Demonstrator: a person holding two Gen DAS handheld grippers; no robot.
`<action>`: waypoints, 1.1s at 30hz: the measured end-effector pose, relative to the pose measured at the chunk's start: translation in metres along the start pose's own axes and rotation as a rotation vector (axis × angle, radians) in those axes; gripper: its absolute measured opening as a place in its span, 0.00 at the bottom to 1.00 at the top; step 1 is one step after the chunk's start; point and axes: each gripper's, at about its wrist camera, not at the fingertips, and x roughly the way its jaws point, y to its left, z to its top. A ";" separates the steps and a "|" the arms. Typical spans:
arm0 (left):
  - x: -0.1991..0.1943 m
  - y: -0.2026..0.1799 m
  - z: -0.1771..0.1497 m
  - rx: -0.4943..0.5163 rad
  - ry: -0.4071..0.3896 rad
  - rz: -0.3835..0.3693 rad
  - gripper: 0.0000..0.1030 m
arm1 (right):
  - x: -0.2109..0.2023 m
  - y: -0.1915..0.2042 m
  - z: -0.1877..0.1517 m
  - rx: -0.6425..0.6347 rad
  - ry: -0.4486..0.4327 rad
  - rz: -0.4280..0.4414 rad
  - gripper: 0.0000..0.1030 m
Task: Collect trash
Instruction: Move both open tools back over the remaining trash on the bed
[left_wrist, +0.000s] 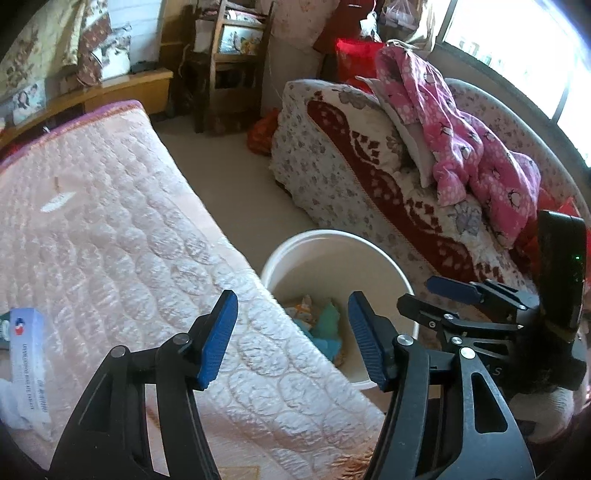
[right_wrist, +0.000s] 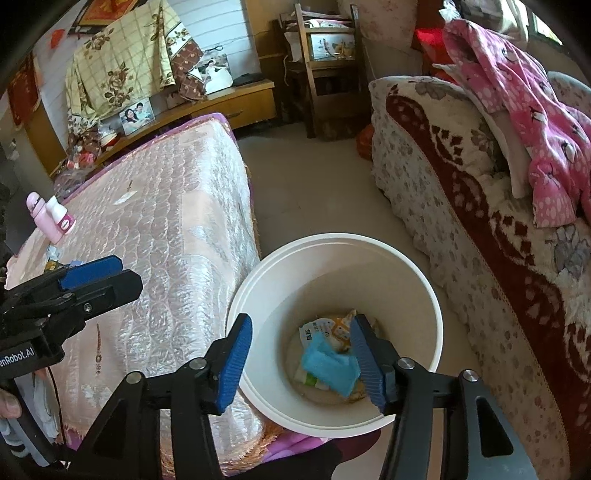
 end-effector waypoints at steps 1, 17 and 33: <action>-0.002 0.001 0.000 0.004 -0.007 0.011 0.59 | -0.001 0.002 0.000 -0.004 -0.001 0.001 0.53; -0.052 0.032 -0.019 -0.022 -0.077 0.116 0.59 | -0.016 0.053 0.008 -0.082 -0.033 0.045 0.54; -0.125 0.111 -0.053 -0.129 -0.128 0.246 0.59 | -0.008 0.154 0.011 -0.208 -0.025 0.160 0.61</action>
